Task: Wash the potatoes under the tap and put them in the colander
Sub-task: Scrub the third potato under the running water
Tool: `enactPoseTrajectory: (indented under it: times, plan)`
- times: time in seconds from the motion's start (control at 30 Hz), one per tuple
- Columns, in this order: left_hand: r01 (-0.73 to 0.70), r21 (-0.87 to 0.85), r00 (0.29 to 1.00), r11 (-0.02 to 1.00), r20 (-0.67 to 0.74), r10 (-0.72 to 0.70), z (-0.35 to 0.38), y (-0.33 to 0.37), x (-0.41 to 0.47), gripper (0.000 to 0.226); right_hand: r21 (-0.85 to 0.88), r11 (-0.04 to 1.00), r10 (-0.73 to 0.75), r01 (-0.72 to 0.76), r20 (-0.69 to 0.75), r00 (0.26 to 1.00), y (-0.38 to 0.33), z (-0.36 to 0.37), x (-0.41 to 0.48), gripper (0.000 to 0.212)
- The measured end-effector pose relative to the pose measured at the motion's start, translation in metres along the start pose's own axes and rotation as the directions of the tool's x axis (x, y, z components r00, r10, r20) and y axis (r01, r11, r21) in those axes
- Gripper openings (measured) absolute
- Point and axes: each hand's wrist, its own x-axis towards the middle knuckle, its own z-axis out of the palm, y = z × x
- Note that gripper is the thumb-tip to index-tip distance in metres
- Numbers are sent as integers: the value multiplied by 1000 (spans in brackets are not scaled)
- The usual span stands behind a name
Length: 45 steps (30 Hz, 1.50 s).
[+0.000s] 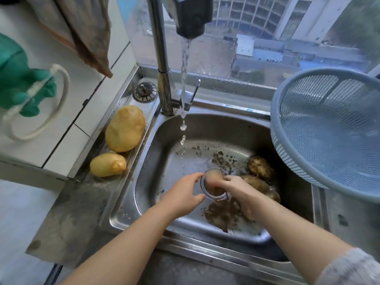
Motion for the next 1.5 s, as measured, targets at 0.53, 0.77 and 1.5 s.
enactPoseTrajectory:
  times: [0.53, 0.77, 1.5]
  plan:
    - [-119, -471, 991, 874, -113, 74, -39, 20, 11, 42, 128, 991, 6, 40, -337, 941, -51, -20, -47, 64]
    - [3, -804, 989, 595, 91, 118, -71, 19, 3, 27, 442, 867, -171, 229, -167, 971, -101, 7, -56, 33]
    - [-121, -962, 978, 243, -158, -139, -96, 57, -5, 42, 599, 647, -189, 472, -473, 861, -186, 53, -56, 23]
